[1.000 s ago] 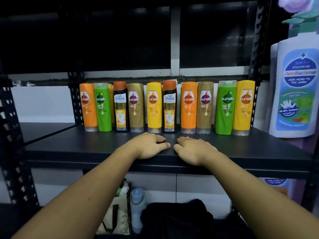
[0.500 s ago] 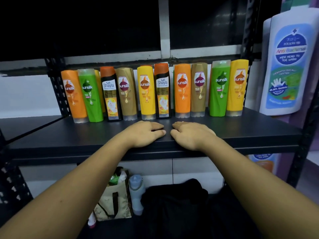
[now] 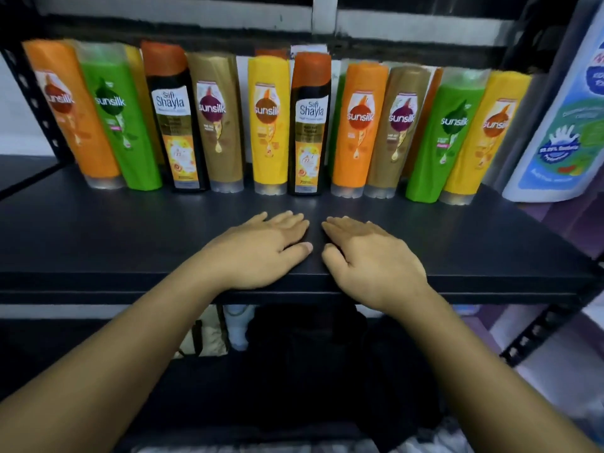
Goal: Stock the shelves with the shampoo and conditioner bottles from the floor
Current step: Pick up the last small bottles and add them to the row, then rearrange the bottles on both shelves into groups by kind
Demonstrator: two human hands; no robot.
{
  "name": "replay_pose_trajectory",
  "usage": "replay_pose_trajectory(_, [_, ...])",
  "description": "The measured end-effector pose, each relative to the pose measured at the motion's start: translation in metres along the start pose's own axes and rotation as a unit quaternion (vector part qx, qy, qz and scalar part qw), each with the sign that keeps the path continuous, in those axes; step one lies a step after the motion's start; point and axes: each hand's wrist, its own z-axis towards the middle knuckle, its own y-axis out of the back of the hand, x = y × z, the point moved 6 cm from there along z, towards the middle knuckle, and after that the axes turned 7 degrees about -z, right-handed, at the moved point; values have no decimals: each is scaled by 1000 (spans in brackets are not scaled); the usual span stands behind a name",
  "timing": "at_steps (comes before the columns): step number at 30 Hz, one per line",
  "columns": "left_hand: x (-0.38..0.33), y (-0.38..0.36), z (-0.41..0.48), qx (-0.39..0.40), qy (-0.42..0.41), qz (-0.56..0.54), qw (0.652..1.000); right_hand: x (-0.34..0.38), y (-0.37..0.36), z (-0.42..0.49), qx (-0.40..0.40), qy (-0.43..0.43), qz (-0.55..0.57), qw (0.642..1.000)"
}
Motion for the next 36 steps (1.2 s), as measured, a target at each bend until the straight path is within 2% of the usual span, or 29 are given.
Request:
replay_pose_trajectory(6, [-10, 10, -15, -48, 28, -45, 997, -3, 14, -10, -67, -40, 52, 996])
replay_pose_trajectory(8, [-15, 14, -23, -45, 38, -50, 997, -1, 19, -13, -32, -42, 71, 996])
replay_pose_trajectory(11, [-34, 22, -50, 3, 53, -72, 996, 3, 37, -24, 60, -38, 88, 994])
replay_pose_trajectory(16, [-63, 47, -113, 71, 121, -123, 982, 14, 88, -58, 189, -19, 123, 974])
replay_pose_trajectory(19, [-84, 65, -138, 85, 149, -158, 972, 26, 124, -76, 241, -19, 143, 960])
replay_pose_trajectory(28, [-126, 101, -155, 49, 184, -180, 965, 42, 171, -94, 282, -7, 159, 946])
replay_pose_trajectory(33, [-111, 115, -153, 35, 178, -170, 969, 48, 184, -75, 268, 0, 138, 953])
replay_pose_trajectory(36, [-90, 126, -152, 53, 161, -147, 974, 57, 191, -58, 252, -21, 132, 958])
